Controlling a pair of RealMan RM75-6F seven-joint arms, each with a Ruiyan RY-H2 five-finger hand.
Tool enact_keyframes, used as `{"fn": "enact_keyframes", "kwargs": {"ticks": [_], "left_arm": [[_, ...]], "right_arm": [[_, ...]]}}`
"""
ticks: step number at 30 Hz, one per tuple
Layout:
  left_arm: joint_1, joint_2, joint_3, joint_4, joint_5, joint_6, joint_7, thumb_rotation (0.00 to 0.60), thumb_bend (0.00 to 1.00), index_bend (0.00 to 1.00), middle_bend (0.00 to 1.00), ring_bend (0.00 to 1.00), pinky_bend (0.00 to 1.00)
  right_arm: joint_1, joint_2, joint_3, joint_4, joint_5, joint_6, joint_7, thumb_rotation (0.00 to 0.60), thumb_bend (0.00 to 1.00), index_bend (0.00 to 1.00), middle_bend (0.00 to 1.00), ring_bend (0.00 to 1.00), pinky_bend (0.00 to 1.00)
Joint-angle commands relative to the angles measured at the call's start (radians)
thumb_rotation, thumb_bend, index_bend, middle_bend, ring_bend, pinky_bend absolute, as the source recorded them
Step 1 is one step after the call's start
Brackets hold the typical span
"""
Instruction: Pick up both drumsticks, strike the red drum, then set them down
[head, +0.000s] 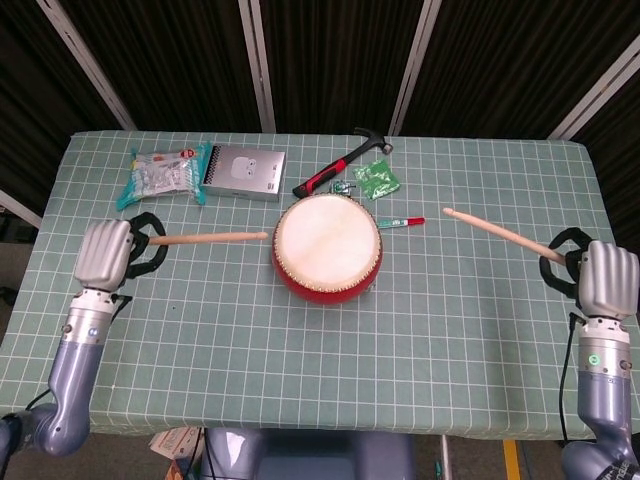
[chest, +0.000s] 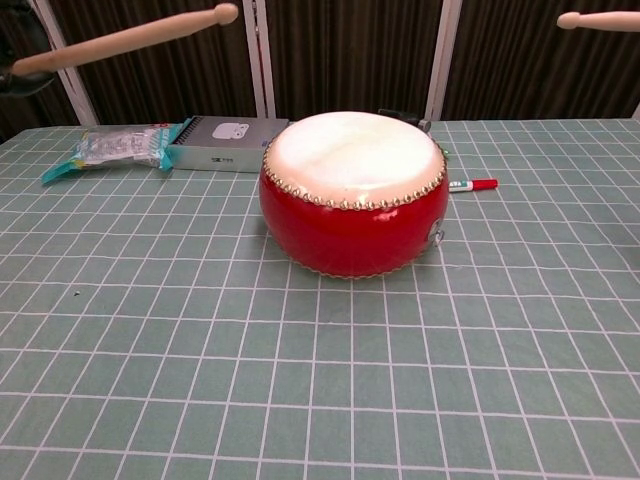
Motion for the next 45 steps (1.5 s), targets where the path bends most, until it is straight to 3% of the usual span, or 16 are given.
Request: {"fn": "enact_keyframes", "kwargs": {"ticks": [1,15,28,36,40,45], "left_arm": [[0.051,0.019,0.050,-0.005,0.027,0.003,-0.018,0.600,0.55,0.76,1.00,1.00,1.00],[0.142,-0.010,0.150,0.021,0.114,-0.021,0.023,0.600,0.53,0.75,1.00,1.00,1.00],[0.182,-0.020,0.188,0.041,0.115,-0.066,0.119,0.600,0.48,0.72,0.93,0.97,0.99],[0.175,-0.031,0.189,0.055,0.059,-0.127,0.219,0.600,0.35,0.61,0.70,0.76,0.81],[0.167,-0.034,0.180,0.041,0.029,-0.149,0.265,0.600,0.27,0.48,0.55,0.60,0.65],[0.164,-0.037,0.172,0.035,0.001,-0.168,0.287,0.600,0.21,0.36,0.41,0.46,0.56]], "right_arm": [[-0.014,0.008,-0.029,0.010,-0.037,-0.017,0.020,0.600,0.59,0.93,0.99,1.00,0.99],[-0.081,0.010,-0.158,0.103,-0.102,-0.085,0.037,0.600,0.59,0.93,0.99,1.00,0.98],[-0.079,0.081,-0.246,0.145,-0.134,-0.283,0.100,0.600,0.59,0.93,0.99,1.00,0.94],[-0.053,0.068,-0.267,0.167,-0.118,-0.339,0.007,0.600,0.59,0.87,0.92,0.97,0.84],[-0.047,0.056,-0.270,0.171,-0.097,-0.340,-0.048,0.600,0.59,0.74,0.79,0.86,0.67],[-0.040,0.048,-0.273,0.173,-0.068,-0.344,-0.108,0.600,0.59,0.58,0.61,0.69,0.52]]}}
